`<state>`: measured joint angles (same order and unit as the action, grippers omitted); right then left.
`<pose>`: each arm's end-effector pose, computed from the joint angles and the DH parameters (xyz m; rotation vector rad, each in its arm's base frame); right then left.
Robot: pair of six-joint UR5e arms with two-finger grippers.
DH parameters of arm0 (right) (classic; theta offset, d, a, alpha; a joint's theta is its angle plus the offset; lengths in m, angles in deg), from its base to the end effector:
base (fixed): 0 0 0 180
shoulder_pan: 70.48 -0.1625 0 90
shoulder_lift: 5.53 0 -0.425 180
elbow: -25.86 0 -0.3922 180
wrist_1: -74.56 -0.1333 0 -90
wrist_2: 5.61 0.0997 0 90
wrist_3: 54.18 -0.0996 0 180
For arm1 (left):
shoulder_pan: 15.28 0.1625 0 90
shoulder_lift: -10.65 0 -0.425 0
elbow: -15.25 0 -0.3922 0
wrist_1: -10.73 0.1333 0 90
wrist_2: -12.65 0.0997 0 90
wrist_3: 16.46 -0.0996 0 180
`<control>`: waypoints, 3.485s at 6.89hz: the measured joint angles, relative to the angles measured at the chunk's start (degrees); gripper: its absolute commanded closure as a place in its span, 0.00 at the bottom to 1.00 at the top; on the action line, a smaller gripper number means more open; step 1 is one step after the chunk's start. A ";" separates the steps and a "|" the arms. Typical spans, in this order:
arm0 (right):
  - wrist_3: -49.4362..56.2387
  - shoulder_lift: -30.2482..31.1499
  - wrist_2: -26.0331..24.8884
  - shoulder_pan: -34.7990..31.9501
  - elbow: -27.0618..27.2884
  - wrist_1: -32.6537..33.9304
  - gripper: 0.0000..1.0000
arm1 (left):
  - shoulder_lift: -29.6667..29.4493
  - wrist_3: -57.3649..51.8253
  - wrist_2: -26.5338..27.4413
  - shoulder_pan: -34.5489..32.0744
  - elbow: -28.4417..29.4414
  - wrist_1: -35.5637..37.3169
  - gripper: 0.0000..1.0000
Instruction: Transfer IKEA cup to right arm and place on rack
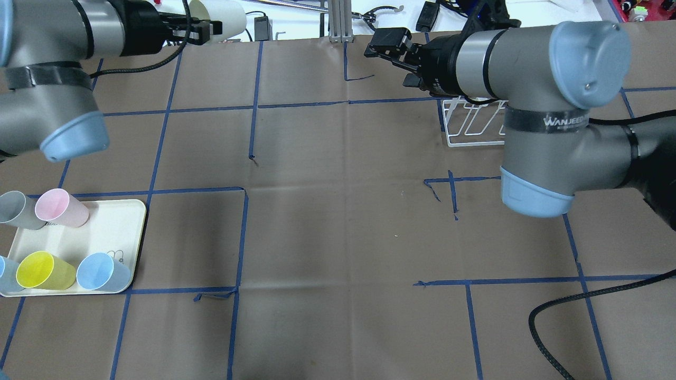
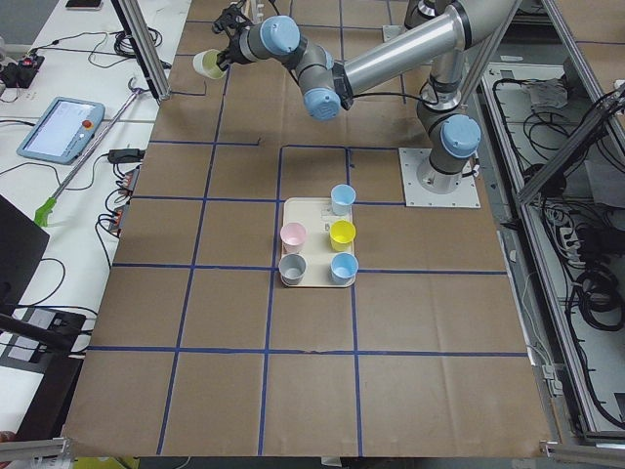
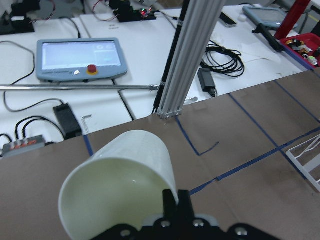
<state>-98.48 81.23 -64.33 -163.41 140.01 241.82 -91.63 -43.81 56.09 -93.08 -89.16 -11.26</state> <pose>0.2104 -0.4915 0.4278 0.5145 2.1818 -0.6976 -0.0824 -0.5917 0.4160 -0.6890 -2.2835 1.1781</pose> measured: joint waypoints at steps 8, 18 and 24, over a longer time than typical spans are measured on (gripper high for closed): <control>-42.68 -8.34 0.12 -2.44 4.42 30.06 0.00 | -9.56 30.42 -8.69 -8.33 -9.94 47.65 0.96; -42.64 -20.07 0.32 -5.62 -5.84 33.17 0.00 | -9.12 30.72 -7.84 -10.69 -10.43 46.39 0.96; -42.72 -23.38 0.27 -6.60 -9.50 32.78 0.00 | -8.99 30.78 -7.92 -10.88 -10.54 46.24 0.96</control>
<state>-141.20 57.85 -64.05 -170.01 130.50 274.60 -100.62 -13.03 48.17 -103.96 -99.70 34.99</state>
